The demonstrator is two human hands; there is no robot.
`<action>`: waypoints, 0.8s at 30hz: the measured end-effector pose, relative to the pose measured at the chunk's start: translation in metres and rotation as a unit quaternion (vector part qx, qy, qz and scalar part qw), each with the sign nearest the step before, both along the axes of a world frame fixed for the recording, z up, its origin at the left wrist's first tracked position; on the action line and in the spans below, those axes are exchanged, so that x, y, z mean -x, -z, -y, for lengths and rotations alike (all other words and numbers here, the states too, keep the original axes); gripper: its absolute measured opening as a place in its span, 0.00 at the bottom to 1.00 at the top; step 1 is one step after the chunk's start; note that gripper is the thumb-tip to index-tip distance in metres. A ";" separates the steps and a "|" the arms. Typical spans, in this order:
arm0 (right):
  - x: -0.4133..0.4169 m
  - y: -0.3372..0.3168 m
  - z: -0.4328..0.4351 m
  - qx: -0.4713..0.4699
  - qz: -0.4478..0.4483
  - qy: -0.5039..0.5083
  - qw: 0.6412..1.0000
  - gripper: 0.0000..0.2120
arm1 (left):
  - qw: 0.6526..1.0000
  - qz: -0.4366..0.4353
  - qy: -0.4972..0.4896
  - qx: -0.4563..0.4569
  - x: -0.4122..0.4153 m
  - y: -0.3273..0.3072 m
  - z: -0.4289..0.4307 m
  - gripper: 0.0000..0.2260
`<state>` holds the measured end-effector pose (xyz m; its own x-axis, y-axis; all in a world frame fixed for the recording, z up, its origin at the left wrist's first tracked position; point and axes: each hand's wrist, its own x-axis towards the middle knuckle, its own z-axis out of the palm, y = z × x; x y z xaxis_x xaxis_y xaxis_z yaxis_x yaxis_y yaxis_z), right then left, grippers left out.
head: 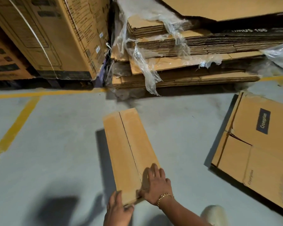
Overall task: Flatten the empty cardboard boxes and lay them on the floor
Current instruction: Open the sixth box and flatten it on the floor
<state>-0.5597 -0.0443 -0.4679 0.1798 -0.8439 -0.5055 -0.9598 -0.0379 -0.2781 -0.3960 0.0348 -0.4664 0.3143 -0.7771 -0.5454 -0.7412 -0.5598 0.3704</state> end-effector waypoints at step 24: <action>0.100 -0.005 0.040 0.025 0.347 0.382 0.856 0.08 | 0.942 0.129 0.307 0.045 0.038 0.000 0.057 0.34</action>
<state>-0.6599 -0.0847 -0.4630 -0.1917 -0.8672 -0.4596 -0.3138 0.4979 -0.8085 -0.4337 -0.0222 -0.4667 -0.0972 -0.8949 -0.4356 -0.9867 0.0294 0.1597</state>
